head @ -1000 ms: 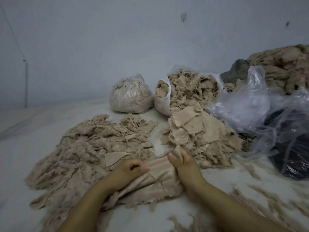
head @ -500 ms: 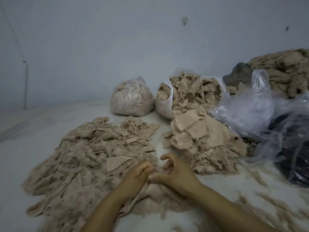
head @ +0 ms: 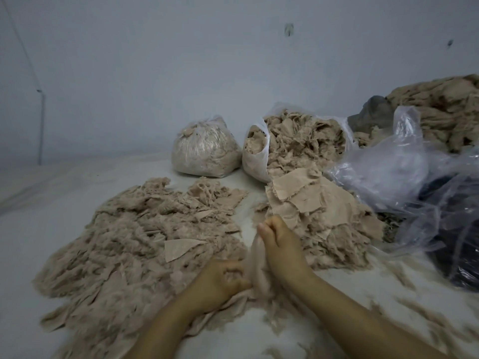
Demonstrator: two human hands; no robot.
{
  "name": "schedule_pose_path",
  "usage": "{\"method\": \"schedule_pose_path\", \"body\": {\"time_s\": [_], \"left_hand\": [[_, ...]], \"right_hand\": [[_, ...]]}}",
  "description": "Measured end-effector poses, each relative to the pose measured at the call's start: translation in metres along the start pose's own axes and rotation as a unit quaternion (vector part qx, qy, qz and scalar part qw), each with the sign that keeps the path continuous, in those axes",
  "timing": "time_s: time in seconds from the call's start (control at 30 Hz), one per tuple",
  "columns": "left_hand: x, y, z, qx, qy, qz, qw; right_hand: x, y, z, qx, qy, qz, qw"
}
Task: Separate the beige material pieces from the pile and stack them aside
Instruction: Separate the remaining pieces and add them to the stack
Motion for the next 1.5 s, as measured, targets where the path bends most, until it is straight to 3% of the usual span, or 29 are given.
{"method": "schedule_pose_path", "body": {"time_s": [0.23,0.37,0.43,0.57,0.63,0.8,0.93,1.03,1.13,1.2,1.27,1.33,1.4,1.5], "left_hand": [[-0.033,0.009,-0.004,-0.046,-0.041,-0.103,0.993],[-0.04,0.018,-0.001,-0.076,-0.108,-0.164,0.978],[-0.038,0.017,-0.001,-0.074,-0.102,-0.152,0.98],[-0.011,-0.003,-0.004,-0.039,-0.002,-0.105,0.994],[-0.005,-0.005,-0.004,-0.013,-0.01,-0.084,0.996],[-0.019,0.01,-0.003,-0.04,-0.064,-0.057,0.996],[-0.019,0.014,-0.004,-0.038,-0.035,-0.001,0.999],[-0.022,0.01,-0.004,-0.043,-0.067,-0.043,0.996],[-0.024,0.004,-0.002,-0.051,-0.085,-0.109,0.989],[-0.022,0.001,-0.001,-0.059,-0.076,-0.167,0.981],[-0.022,-0.002,-0.001,-0.058,-0.084,-0.196,0.975],[-0.029,-0.003,-0.002,-0.051,-0.129,-0.186,0.973],[-0.04,0.003,-0.005,-0.064,-0.182,-0.187,0.963],[-0.058,0.012,-0.006,-0.077,-0.229,-0.178,0.954]], "right_hand": [[-0.03,-0.005,0.008,0.005,-0.143,-0.027,0.989],[-0.035,-0.005,0.016,0.012,-0.148,-0.014,0.989],[-0.029,0.0,0.02,0.005,-0.119,-0.014,0.993],[-0.007,0.015,0.02,-0.02,-0.061,-0.015,0.998],[0.001,0.02,0.019,-0.026,-0.049,-0.005,0.998],[-0.015,0.018,0.033,-0.006,-0.11,0.01,0.994],[-0.045,0.019,0.062,0.019,-0.162,0.006,0.987],[-0.073,0.028,0.093,0.025,-0.174,-0.088,0.98],[-0.081,0.047,0.093,-0.054,-0.174,-0.234,0.955],[-0.051,0.046,0.065,-0.087,-0.089,-0.197,0.973],[0.002,0.028,0.016,-0.051,0.105,-0.133,0.984],[0.04,0.005,-0.029,-0.004,0.237,-0.102,0.966],[0.052,-0.014,-0.044,0.018,0.258,-0.103,0.961],[0.045,-0.026,-0.043,0.064,0.222,-0.117,0.966]]}}
Point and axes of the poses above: each hand's wrist, its own z-axis towards the middle knuckle, its own x-axis out of the palm, y = z × x, the point moved 8 cm from there along z, towards the middle knuckle, and after that the axes turned 9 degrees about -y, right-handed, at the moved point
